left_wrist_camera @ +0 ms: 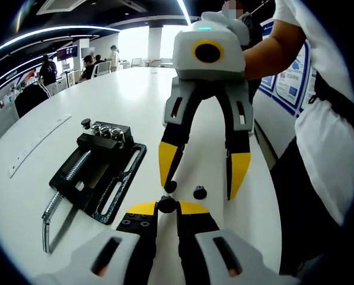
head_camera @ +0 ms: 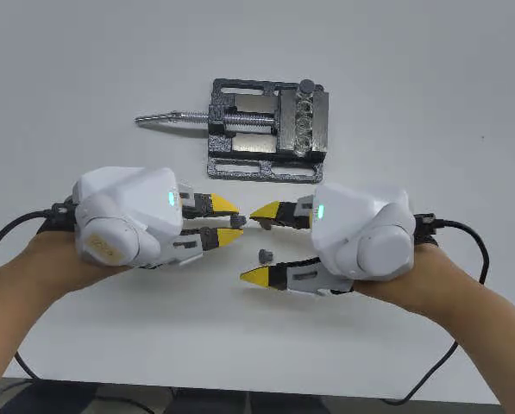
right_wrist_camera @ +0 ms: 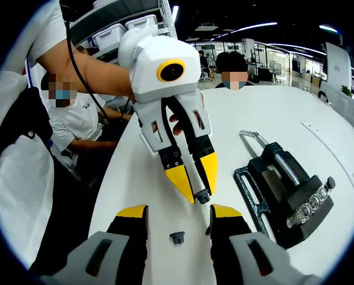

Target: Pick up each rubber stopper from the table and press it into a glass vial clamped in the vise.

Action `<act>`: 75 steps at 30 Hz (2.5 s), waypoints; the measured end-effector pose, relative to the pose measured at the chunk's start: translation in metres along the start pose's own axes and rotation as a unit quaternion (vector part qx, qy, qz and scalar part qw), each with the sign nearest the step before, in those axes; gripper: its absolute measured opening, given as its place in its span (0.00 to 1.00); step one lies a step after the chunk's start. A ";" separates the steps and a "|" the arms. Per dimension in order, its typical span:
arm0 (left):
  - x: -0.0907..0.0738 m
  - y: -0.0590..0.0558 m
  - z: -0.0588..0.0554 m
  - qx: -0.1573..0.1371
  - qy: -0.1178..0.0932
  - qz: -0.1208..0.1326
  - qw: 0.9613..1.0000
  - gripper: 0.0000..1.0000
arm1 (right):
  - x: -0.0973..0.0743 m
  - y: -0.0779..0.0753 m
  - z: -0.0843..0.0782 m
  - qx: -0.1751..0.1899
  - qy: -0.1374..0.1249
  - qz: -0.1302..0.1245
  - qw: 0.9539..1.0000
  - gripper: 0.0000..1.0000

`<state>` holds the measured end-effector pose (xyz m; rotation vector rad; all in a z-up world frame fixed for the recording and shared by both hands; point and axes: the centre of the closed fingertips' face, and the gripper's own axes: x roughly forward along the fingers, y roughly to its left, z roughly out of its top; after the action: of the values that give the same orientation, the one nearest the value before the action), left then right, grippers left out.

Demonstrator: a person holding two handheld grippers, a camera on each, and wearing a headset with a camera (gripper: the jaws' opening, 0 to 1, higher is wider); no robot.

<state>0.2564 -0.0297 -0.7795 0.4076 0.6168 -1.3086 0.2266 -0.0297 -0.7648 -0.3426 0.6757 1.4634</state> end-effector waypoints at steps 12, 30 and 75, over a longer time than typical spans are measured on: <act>0.002 0.001 0.006 -0.003 -0.010 0.001 1.000 0.08 | 0.003 0.004 0.002 -0.006 0.001 0.004 1.000 0.42; 0.005 0.001 0.014 -0.015 -0.032 0.000 0.999 0.08 | 0.005 0.002 -0.003 0.000 0.004 0.007 1.000 0.43; 0.019 0.002 -0.019 0.016 0.018 -0.002 1.000 0.13 | -0.025 -0.014 -0.026 0.022 0.012 -0.027 0.999 0.43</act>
<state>0.2577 -0.0325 -0.8066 0.4573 0.6283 -1.3189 0.2357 -0.0670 -0.7720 -0.3412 0.7119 1.3935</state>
